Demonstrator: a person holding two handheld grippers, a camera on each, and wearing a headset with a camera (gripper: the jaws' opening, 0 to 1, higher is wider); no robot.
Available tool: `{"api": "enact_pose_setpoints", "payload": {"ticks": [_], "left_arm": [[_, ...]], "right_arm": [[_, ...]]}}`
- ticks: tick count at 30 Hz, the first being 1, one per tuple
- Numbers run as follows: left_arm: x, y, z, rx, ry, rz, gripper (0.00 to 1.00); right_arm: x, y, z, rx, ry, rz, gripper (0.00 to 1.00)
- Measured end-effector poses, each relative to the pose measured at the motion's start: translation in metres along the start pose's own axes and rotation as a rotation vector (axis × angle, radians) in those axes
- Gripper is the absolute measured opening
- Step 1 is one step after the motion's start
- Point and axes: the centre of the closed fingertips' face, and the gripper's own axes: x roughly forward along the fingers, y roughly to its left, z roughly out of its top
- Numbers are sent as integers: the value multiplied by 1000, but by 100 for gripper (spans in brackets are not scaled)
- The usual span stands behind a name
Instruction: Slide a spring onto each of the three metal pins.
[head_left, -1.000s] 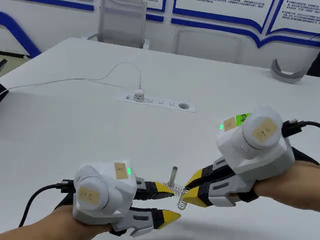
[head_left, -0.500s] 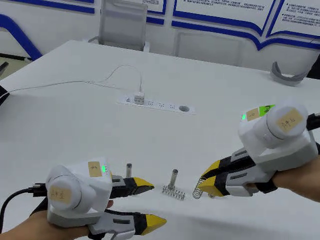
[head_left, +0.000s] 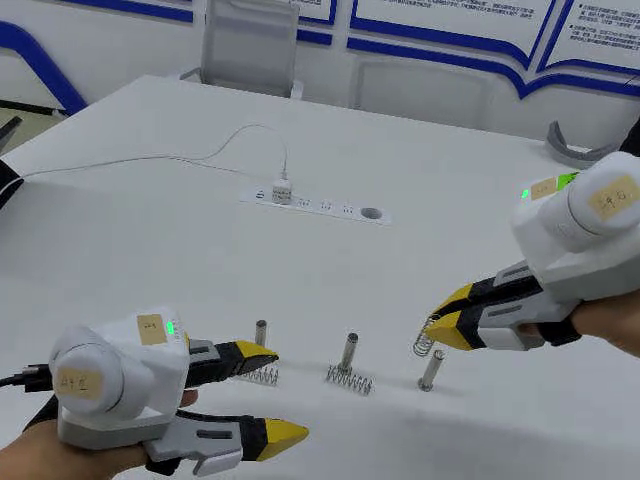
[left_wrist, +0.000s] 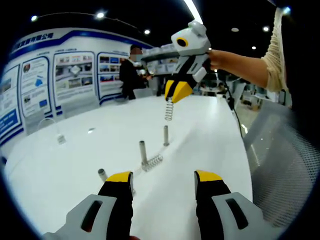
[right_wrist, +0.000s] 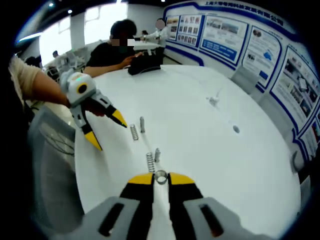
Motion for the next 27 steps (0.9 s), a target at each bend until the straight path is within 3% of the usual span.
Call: {"api": "enact_pose_setpoints", "payload": {"ticks": [9,27], "left_arm": [[-9,7,-5,-29,-3,28,53],[-12,10,-7,-41,-1,42,54]], "right_arm": [[2,-18,-11,63,27,-41,12],[17,-24,-30,115,69,-41,12]]}}
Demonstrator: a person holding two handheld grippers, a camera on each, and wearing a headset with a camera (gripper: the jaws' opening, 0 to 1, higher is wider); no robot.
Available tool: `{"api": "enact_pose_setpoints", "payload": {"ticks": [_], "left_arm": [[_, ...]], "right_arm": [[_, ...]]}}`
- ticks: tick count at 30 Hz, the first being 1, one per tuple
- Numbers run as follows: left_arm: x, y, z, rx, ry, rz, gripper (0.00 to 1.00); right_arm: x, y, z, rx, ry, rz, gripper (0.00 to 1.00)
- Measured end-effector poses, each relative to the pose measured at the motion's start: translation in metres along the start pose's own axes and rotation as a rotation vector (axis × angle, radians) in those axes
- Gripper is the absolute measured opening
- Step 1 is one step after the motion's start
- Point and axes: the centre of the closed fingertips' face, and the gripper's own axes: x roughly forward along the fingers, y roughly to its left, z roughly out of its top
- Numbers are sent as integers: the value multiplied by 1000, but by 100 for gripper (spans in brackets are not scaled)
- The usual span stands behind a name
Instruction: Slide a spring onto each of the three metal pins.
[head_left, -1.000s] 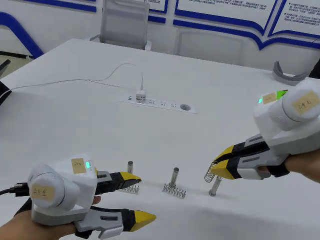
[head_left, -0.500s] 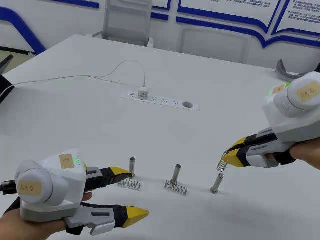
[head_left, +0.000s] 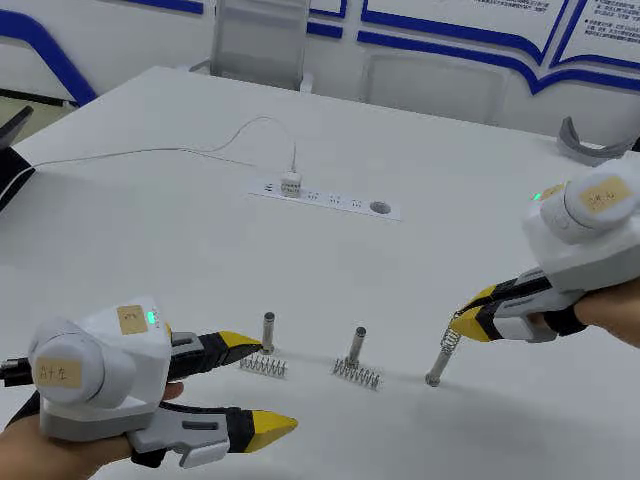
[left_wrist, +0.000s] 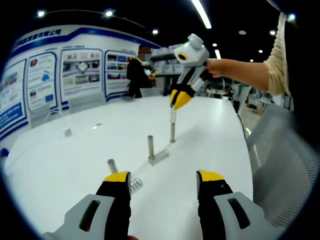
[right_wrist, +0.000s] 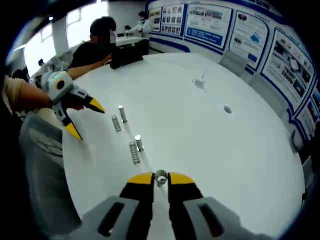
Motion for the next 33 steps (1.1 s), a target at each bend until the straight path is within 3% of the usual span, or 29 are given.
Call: {"api": "enact_pose_setpoints", "payload": {"ticks": [11,33], "left_arm": [[-1,0,-1,0,3,-2,53],[0,0,-1,0,6,-1,53]], "right_arm": [[7,-4,-9,15,9,-2,12],[41,-4,-32,80,36,15,12]]}}
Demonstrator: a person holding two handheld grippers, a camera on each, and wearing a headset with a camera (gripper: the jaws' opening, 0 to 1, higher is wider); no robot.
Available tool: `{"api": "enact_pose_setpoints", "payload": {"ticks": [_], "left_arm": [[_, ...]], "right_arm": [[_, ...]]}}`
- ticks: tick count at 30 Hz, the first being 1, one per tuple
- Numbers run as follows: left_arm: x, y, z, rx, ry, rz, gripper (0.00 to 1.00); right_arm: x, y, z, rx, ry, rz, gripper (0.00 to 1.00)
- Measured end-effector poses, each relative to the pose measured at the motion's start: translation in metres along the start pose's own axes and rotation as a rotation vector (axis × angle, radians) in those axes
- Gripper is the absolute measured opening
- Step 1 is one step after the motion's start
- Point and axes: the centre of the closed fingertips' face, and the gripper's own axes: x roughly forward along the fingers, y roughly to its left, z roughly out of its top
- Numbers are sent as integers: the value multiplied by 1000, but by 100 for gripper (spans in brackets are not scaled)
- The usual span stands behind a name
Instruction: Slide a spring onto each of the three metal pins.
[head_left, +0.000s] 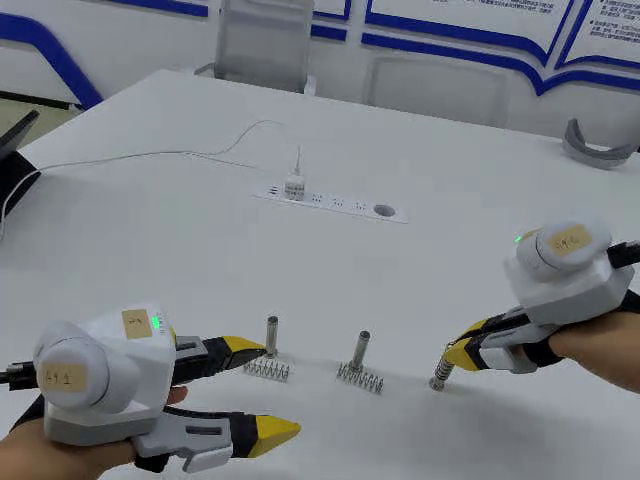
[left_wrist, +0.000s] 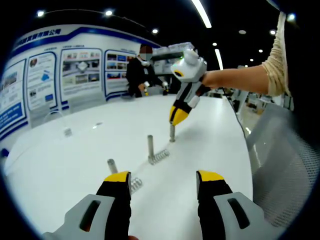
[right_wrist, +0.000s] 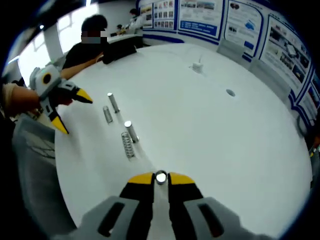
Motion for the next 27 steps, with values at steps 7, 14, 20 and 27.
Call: {"api": "enact_pose_setpoints", "payload": {"ticks": [7,14,20,27], "left_arm": [[1,0,0,2,-1,-1,53],[1,0,0,2,-1,-1,53],[1,0,1,4,-4,-1,53],[1,1,2,6,-4,-2,53]], "right_arm": [[7,-3,-6,-1,12,-2,12],[8,-3,-7,-6,11,-4,12],[7,0,-6,-27,8,-1,16],[-7,4,7,-84,-21,-33,18]]}}
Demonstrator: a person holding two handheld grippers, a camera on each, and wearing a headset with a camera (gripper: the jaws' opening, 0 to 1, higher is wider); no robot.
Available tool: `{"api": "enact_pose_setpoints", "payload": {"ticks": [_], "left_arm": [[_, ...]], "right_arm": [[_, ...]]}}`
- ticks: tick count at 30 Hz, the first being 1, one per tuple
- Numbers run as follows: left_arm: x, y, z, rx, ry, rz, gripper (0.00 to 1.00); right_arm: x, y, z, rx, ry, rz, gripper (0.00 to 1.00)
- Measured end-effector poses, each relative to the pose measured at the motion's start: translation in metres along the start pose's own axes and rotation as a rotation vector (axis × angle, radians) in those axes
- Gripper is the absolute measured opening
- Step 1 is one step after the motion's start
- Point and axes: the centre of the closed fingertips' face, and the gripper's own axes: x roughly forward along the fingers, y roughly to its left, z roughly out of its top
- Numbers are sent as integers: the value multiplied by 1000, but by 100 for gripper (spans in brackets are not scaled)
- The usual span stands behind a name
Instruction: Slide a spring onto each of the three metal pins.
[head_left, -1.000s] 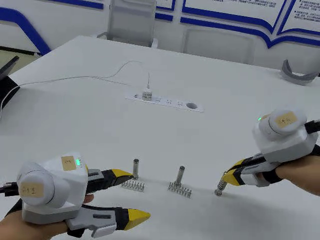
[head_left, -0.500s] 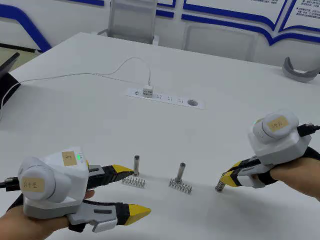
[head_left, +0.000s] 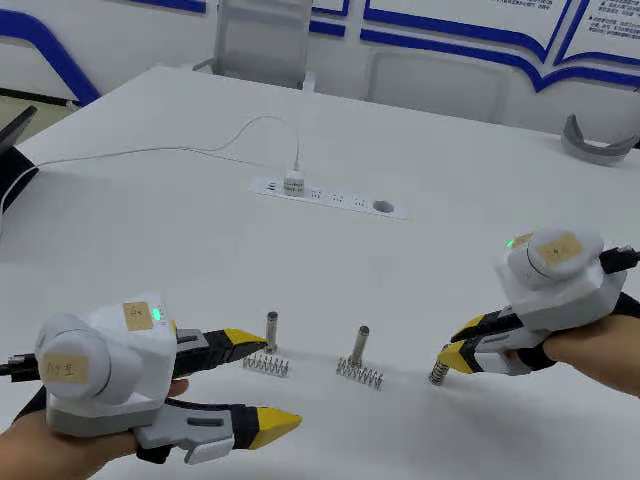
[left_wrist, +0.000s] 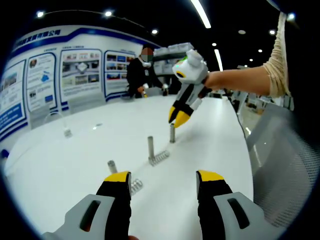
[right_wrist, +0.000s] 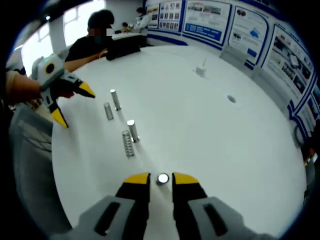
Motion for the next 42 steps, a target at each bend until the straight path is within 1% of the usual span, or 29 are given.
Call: {"api": "enact_pose_setpoints", "payload": {"ticks": [4,7,10,14,17,20,23,28,34,38,39,42], "left_arm": [[0,0,1,0,0,0,53],[0,0,3,0,0,1,53],[0,-1,3,-1,-2,2,53],[-2,-2,4,4,-2,4,53],[-3,0,3,5,-2,9,53],[-3,2,4,1,-6,17,53],[-3,2,4,3,-5,18,53],[-3,2,2,6,0,16,53],[-2,2,1,3,2,13,53],[-1,2,1,8,3,7,53],[-1,2,1,7,3,7,53],[-1,2,0,5,3,9,53]], "right_arm": [[-6,10,15,-39,-32,10,18],[-5,20,26,-69,-58,45,18],[0,28,30,-86,-61,70,19],[9,38,30,-112,-50,100,19],[15,47,28,-134,-32,121,19],[22,52,27,-149,-19,139,19],[28,53,28,-151,-17,150,19],[37,57,25,-169,2,162,19],[48,63,23,-174,21,190,19],[56,63,19,-185,49,193,19],[58,63,15,-184,65,197,19],[62,60,9,-197,92,187,19]]}}
